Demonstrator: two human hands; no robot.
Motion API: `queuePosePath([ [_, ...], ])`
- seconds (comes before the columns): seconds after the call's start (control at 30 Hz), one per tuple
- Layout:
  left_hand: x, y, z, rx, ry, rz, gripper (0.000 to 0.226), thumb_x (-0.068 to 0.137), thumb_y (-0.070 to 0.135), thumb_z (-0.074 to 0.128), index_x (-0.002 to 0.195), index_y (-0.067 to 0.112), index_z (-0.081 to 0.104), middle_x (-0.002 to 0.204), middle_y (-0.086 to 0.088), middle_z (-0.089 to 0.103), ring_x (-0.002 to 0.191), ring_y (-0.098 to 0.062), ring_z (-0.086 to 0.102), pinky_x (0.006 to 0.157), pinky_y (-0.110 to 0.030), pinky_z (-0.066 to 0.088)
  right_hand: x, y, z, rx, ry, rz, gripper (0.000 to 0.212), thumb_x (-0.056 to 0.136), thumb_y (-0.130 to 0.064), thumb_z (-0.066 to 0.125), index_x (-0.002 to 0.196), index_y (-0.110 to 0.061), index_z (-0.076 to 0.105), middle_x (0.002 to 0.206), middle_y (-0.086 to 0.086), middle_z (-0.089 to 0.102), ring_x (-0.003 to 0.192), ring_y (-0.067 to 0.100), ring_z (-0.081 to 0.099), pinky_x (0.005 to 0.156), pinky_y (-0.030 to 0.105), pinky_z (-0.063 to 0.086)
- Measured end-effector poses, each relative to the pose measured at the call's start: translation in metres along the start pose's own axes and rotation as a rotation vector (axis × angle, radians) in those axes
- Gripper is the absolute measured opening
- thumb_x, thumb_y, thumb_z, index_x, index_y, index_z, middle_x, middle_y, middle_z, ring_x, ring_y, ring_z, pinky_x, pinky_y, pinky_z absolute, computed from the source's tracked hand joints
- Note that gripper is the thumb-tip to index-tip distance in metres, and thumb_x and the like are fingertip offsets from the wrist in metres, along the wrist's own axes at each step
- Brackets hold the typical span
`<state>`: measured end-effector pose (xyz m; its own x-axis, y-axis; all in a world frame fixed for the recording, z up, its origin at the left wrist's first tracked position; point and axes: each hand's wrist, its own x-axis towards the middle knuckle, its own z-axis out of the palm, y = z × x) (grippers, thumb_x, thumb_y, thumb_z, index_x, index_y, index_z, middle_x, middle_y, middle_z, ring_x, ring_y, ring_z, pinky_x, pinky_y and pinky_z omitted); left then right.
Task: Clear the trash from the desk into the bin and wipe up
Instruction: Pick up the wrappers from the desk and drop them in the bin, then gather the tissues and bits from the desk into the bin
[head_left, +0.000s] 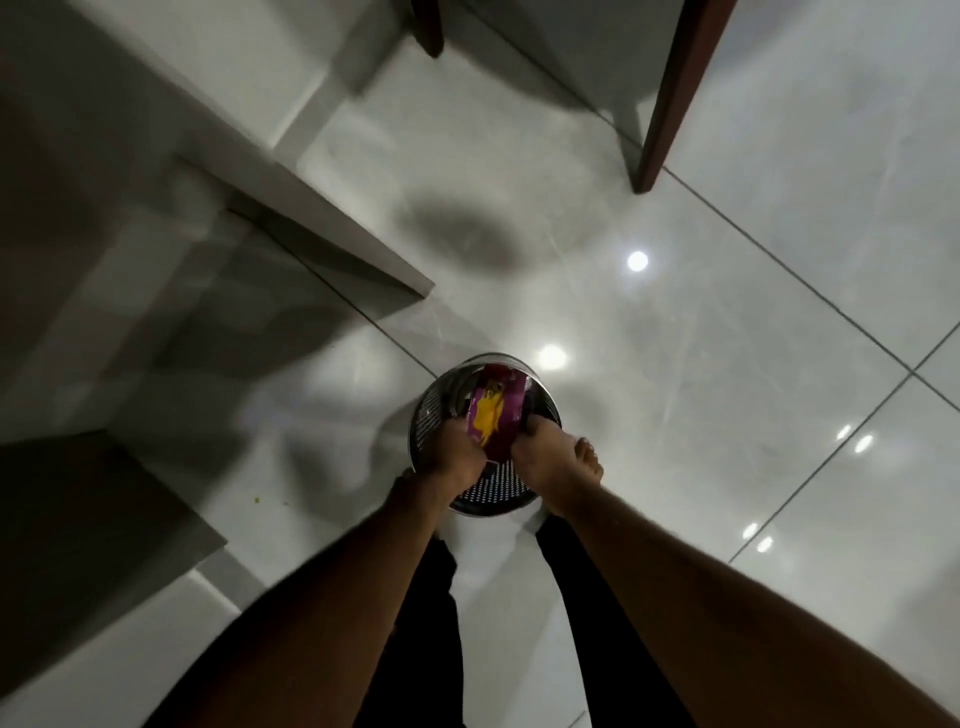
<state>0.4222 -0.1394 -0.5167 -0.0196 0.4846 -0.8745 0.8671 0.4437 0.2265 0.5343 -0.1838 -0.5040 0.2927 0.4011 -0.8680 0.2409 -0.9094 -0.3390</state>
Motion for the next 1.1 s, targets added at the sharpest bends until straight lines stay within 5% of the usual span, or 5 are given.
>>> queuePosePath([
  [0.23, -0.084, 0.032, -0.045, 0.155, 0.191, 0.216, 0.038, 0.093, 0.014, 0.048, 0.128, 0.012, 0.064, 0.125, -0.019, 0.069, 0.115, -0.037, 0.063, 0.095, -0.037, 0.052, -0.065, 0.005, -0.044, 0.14, 0.14, -0.019, 0.03, 0.085, -0.031, 0.047, 0.101, -0.021, 0.071, 0.093, -0.002, 0.074, 0.094, 0.023, 0.068, 0.087, 0.036, 0.055],
  [0.43, -0.236, 0.073, -0.112, 0.124, 0.292, 0.68, 0.037, 0.099, 0.016, 0.048, 0.133, 0.012, 0.062, 0.137, -0.006, 0.064, 0.125, -0.023, 0.06, 0.107, -0.032, 0.045, -0.18, -0.049, -0.122, 0.24, 0.407, -0.211, 0.016, 0.089, -0.016, 0.059, 0.098, -0.018, 0.073, 0.095, 0.001, 0.076, 0.094, 0.023, 0.068, 0.087, 0.033, 0.051],
  [0.6, -0.34, 0.092, -0.203, 0.095, 0.639, 1.025, 0.035, 0.094, 0.017, 0.051, 0.123, 0.005, 0.067, 0.108, -0.011, 0.076, 0.096, -0.026, 0.072, 0.083, -0.033, 0.06, -0.287, -0.155, -0.171, 0.277, 0.555, -0.499, 0.017, 0.092, -0.018, 0.06, 0.105, -0.016, 0.072, 0.097, 0.001, 0.075, 0.093, 0.021, 0.068, 0.091, 0.04, 0.053],
  [0.8, -0.343, 0.055, -0.399, 0.058, 1.192, 0.898, 0.03, 0.086, 0.007, 0.056, 0.112, 0.002, 0.071, 0.097, -0.016, 0.075, 0.091, -0.034, 0.07, 0.081, -0.039, 0.06, -0.368, -0.311, -0.15, 0.07, 0.556, -0.94, 0.017, 0.091, -0.018, 0.062, 0.106, -0.02, 0.072, 0.093, -0.008, 0.07, 0.077, -0.008, 0.059, 0.071, 0.001, 0.037],
  [1.1, -0.266, -0.016, -0.566, 0.756, 0.521, 0.604, 0.065, 0.094, 0.009, 0.043, 0.154, 0.03, 0.029, 0.164, -0.009, 0.023, 0.144, -0.037, 0.028, 0.119, -0.045, 0.032, -0.384, -0.43, 0.02, -0.639, 0.341, -0.932, 0.037, 0.089, -0.042, 0.059, 0.118, -0.019, 0.06, 0.116, 0.012, 0.057, 0.104, 0.033, 0.063, 0.086, 0.036, 0.051],
])
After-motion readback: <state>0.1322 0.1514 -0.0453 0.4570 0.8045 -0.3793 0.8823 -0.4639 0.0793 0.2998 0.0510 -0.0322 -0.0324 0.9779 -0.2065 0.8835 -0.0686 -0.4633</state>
